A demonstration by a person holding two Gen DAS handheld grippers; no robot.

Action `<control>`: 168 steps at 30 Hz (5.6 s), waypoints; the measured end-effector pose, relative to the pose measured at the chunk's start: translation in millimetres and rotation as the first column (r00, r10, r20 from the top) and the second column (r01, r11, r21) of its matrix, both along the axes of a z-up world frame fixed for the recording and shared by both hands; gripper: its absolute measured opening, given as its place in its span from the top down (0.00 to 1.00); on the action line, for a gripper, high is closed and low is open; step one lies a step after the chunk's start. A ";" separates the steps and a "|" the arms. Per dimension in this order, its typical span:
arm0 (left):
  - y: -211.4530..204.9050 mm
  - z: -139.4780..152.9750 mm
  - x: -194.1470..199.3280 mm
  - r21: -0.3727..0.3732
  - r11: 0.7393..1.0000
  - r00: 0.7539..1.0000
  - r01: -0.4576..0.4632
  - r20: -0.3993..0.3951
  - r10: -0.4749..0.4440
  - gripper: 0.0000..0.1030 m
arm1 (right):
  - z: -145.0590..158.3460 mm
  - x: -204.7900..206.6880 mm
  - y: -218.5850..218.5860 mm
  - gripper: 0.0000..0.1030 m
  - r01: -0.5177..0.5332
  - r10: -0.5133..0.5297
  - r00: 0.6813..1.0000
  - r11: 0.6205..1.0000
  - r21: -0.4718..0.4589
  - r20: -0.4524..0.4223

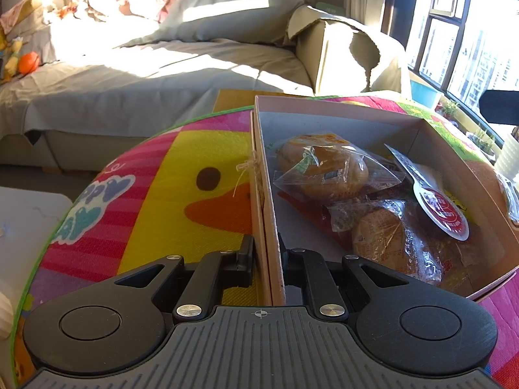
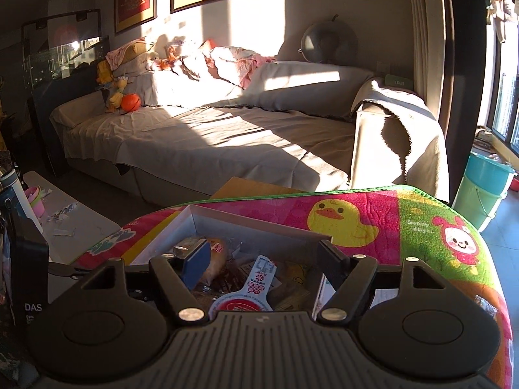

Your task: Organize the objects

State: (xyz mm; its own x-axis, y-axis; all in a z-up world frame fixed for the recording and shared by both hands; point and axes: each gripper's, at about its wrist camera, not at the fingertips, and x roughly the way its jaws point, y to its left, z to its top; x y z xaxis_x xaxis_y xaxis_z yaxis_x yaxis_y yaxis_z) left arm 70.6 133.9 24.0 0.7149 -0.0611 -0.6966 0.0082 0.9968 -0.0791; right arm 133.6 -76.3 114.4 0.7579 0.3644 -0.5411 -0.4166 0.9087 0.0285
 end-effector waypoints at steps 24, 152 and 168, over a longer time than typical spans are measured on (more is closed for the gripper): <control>-1.6 -1.3 0.0 0.006 1.000 1.000 0.002 0.002 -0.002 0.87 | -82.7 9.7 -200.7 0.18 0.590 -0.588 0.767 0.804 -0.077 -0.256; -128.6 -8.8 -69.9 0.003 0.993 0.987 0.120 0.107 -0.120 0.54 | -119.4 -77.9 -101.7 0.00 0.307 -0.327 0.937 0.939 -0.153 -0.126; -154.7 -26.9 -79.8 0.125 0.990 0.981 0.071 0.169 -0.092 0.56 | -129.1 -87.9 -105.2 0.00 0.306 -0.309 0.948 0.951 -0.047 -0.072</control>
